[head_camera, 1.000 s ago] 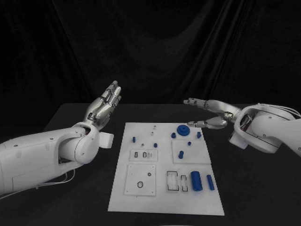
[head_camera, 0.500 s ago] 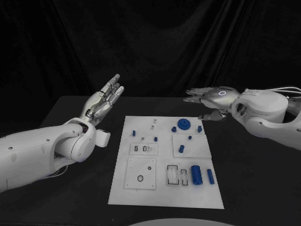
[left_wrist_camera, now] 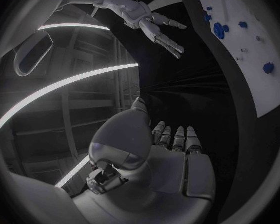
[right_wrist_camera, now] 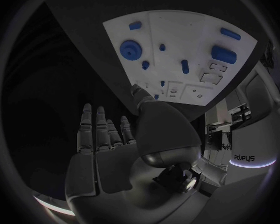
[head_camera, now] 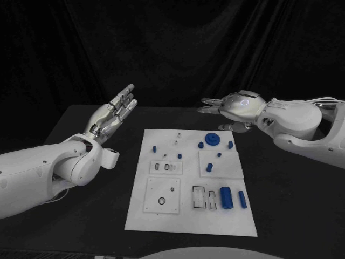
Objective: Assemble the parts on the task board
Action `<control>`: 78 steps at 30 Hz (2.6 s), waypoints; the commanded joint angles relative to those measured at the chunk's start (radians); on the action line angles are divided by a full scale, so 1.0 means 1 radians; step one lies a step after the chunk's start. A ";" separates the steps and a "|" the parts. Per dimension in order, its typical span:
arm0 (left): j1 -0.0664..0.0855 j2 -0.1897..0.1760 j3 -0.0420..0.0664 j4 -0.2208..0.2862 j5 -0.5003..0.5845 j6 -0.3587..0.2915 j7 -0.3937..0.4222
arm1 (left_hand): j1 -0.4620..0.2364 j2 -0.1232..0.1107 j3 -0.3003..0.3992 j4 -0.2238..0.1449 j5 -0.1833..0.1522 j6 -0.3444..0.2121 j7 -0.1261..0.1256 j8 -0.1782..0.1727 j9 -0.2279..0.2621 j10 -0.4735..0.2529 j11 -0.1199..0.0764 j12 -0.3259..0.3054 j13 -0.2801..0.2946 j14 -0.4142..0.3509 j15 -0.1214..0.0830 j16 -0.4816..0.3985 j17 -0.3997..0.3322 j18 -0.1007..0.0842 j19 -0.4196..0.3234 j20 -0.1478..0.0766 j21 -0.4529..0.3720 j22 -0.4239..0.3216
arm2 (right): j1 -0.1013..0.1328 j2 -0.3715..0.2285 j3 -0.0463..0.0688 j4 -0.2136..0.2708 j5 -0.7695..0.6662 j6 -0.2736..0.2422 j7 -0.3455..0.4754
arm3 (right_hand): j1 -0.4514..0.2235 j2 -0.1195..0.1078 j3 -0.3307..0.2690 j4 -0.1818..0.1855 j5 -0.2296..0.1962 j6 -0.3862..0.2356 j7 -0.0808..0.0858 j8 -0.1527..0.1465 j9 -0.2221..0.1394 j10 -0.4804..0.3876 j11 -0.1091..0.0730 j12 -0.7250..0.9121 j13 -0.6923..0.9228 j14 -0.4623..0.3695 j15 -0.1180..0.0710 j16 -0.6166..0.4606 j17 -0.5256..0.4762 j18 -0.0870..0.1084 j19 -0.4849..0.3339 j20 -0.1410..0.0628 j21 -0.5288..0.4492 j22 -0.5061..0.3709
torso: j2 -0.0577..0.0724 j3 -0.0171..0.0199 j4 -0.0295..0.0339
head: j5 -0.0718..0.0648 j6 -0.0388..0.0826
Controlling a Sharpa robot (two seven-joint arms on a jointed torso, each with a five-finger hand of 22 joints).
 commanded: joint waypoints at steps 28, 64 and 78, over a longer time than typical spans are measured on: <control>0.004 0.008 0.001 -0.025 -0.014 0.121 0.094 | 0.021 0.010 0.006 0.001 0.025 0.007 0.009 0.003 0.000 0.000 0.013 -0.007 -0.002 0.000 -0.074 -0.004 -0.002 0.059 0.001 0.007 -0.003 -0.002 | -0.068 0.128 0.001 -0.148 0.187 -0.042 0.102 | 0.161 -0.100 0.006 0.017 -0.059 0.634 0.147 0.040 0.066 0.776 0.044 0.048 0.056 0.777 -0.049 0.920 0.747 -0.027 0.711 -0.077 0.748 0.715 | 0.011 -0.0063 -0.0021 | -0.003 0.006; 0.004 0.010 0.001 -0.047 -0.014 0.148 0.083 | 0.038 0.017 0.010 0.000 0.076 -0.014 0.016 0.000 -0.002 0.000 0.020 -0.007 -0.002 0.000 -0.059 -0.004 -0.002 0.069 0.001 0.031 -0.003 -0.002 | -0.139 0.240 0.001 -0.292 0.203 -0.102 0.156 | 0.206 -0.129 0.094 0.046 0.083 0.669 0.180 0.042 0.052 0.840 0.061 0.045 0.042 0.802 -0.042 1.124 0.951 -0.057 0.692 -0.071 1.010 1.042 | 0.010 -0.0059 -0.0011 | 0.009 -0.014; 0.004 0.014 0.001 -0.053 -0.014 0.164 0.078 | 0.040 0.019 0.010 0.001 0.080 -0.006 0.022 0.002 0.000 0.000 0.025 -0.007 -0.002 0.000 -0.051 -0.004 -0.002 0.069 0.001 0.039 -0.003 -0.002 | -0.159 0.272 0.001 -0.339 0.205 -0.091 0.157 | 0.164 -0.163 0.121 0.086 -0.037 0.699 0.182 0.040 0.051 0.870 0.063 0.047 0.043 0.797 -0.040 1.130 0.953 -0.056 0.679 -0.067 1.015 1.070 | 0.009 -0.0085 -0.0009 | 0.010 -0.022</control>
